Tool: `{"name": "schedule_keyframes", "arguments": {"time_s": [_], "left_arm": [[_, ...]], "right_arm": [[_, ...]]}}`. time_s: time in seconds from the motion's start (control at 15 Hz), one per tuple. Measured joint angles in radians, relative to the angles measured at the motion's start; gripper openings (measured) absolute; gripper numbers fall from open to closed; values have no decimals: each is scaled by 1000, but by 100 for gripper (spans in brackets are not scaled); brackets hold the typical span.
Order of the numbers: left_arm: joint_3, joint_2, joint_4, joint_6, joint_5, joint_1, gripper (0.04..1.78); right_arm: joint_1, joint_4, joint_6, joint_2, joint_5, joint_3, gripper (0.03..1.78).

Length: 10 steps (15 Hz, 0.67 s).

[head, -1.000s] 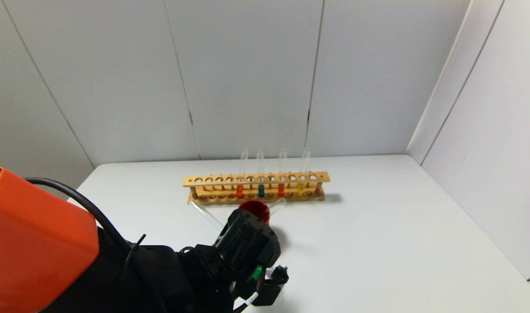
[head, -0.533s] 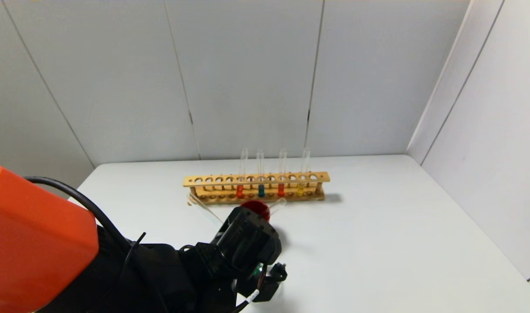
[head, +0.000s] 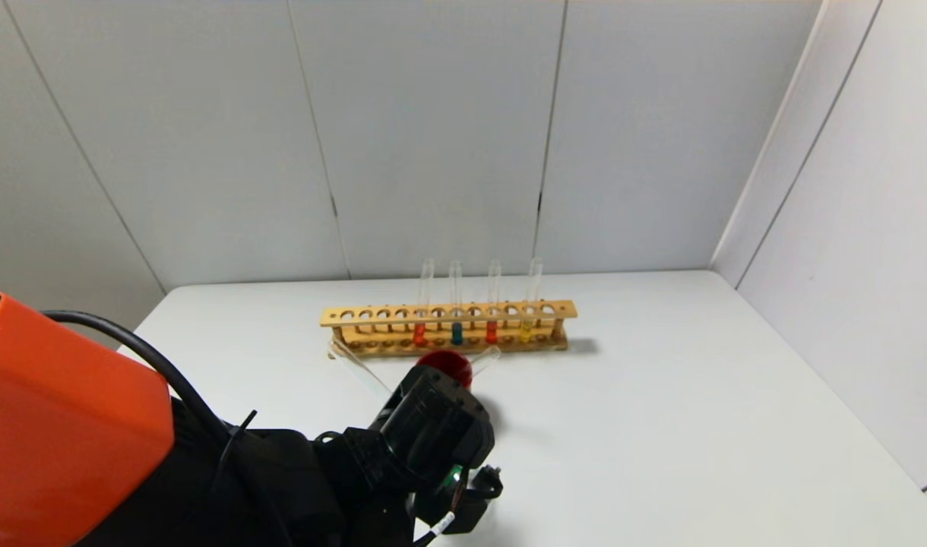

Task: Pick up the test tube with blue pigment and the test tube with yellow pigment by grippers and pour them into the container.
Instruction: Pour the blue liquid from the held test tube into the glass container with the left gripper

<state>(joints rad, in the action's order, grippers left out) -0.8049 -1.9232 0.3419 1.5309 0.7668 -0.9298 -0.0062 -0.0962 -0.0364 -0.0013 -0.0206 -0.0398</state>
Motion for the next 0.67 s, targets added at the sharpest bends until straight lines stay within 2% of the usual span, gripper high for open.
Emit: {"name": "schedule_keyframes", "arguments": {"time_s": [0.67], "left_arm": [[0,2,0,46,0,-12,30]], "right_arm": [[0,0,0,0,0,0,174]]}}
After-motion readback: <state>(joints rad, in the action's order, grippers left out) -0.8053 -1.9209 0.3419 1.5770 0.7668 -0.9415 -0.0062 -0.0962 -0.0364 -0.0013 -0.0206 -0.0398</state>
